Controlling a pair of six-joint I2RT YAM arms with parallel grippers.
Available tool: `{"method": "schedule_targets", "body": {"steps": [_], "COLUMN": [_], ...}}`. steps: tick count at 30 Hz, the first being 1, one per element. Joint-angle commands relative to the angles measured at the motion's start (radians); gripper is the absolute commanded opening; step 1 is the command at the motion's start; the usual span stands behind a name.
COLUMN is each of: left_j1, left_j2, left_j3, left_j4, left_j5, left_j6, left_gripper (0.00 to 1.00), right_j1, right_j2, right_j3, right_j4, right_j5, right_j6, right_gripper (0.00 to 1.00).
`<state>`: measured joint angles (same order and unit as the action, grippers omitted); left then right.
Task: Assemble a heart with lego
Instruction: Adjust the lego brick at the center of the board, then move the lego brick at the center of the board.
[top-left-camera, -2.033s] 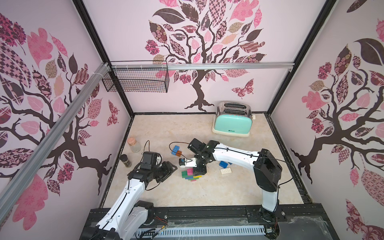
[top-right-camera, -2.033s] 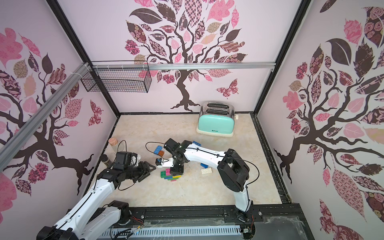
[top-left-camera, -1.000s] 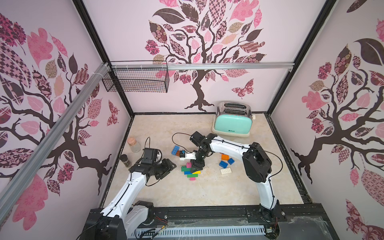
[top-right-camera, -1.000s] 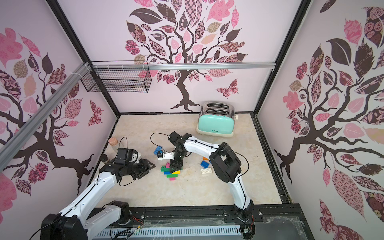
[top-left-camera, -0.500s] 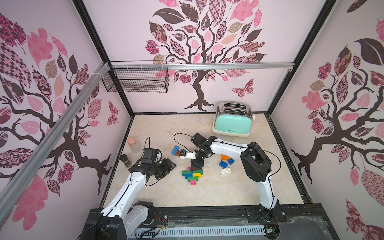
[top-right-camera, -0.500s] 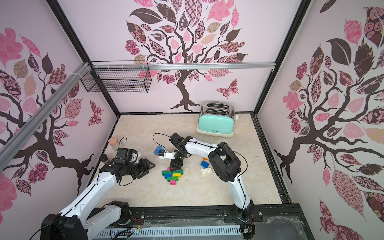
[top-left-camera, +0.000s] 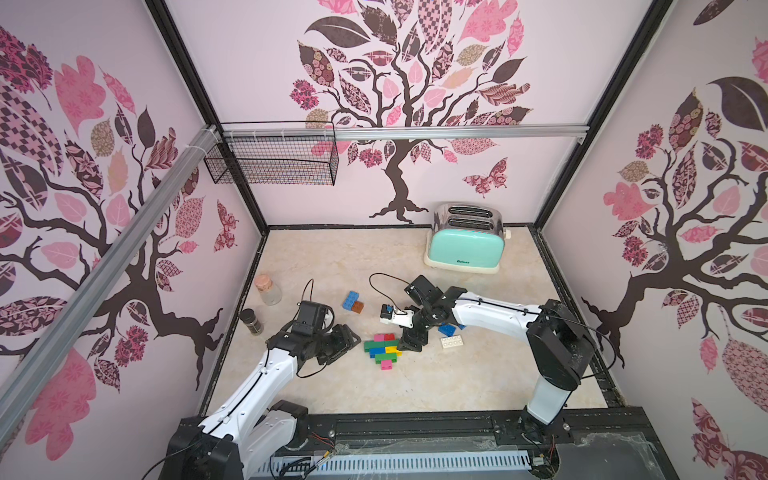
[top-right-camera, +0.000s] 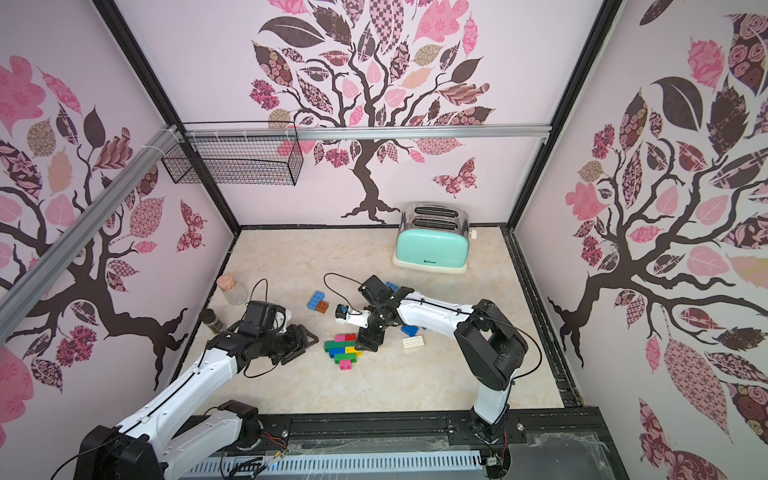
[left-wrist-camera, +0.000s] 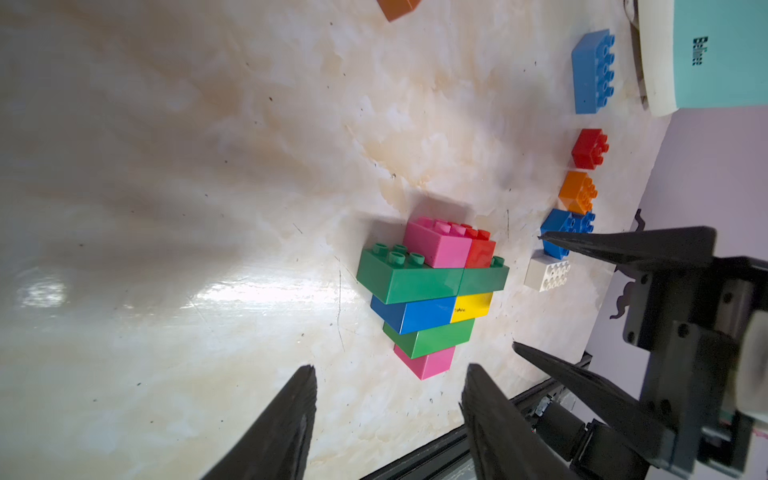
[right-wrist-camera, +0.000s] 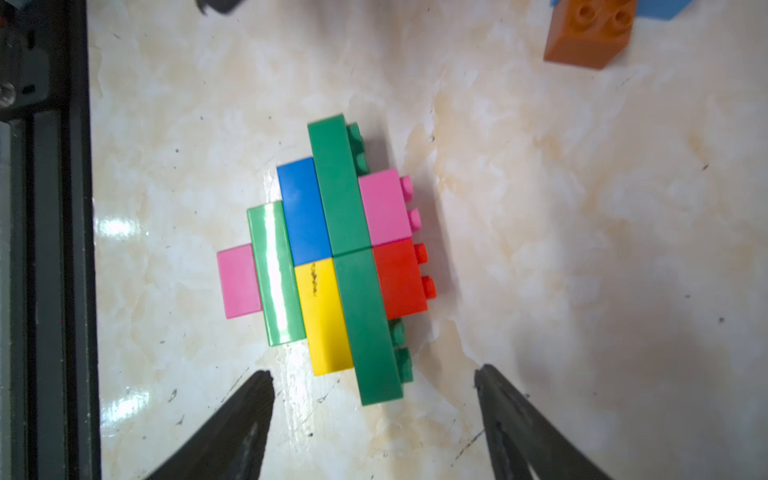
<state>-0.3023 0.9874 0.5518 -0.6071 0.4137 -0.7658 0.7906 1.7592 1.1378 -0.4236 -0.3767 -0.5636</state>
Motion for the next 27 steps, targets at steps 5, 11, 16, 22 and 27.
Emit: {"method": "schedule_targets", "body": {"steps": [5, 11, 16, 22, 27], "left_j1": [-0.011, -0.011, -0.011, -0.011, -0.004], "left_j2": [-0.06, -0.075, -0.071, -0.079, -0.1], "left_j3": [-0.052, -0.058, -0.055, -0.047, -0.025], "left_j4": [0.011, 0.017, 0.017, 0.01, -0.019], "left_j5": [-0.03, -0.032, -0.032, -0.04, -0.079], "left_j6": [-0.037, -0.042, -0.04, -0.045, -0.054], "left_gripper": [0.6, 0.6, 0.6, 0.6, 0.6], "right_j1": [0.016, 0.035, 0.06, 0.075, 0.114], "right_j2": [-0.027, 0.007, 0.045, 0.092, 0.136], "right_j3": [-0.059, -0.058, -0.058, -0.046, -0.011], "right_j4": [0.104, 0.102, 0.101, 0.111, 0.128], "right_j5": [0.088, 0.067, 0.055, 0.056, 0.074], "right_j6": [0.02, -0.007, -0.01, -0.001, 0.015], "right_gripper": [0.81, 0.82, 0.81, 0.78, 0.76]}}
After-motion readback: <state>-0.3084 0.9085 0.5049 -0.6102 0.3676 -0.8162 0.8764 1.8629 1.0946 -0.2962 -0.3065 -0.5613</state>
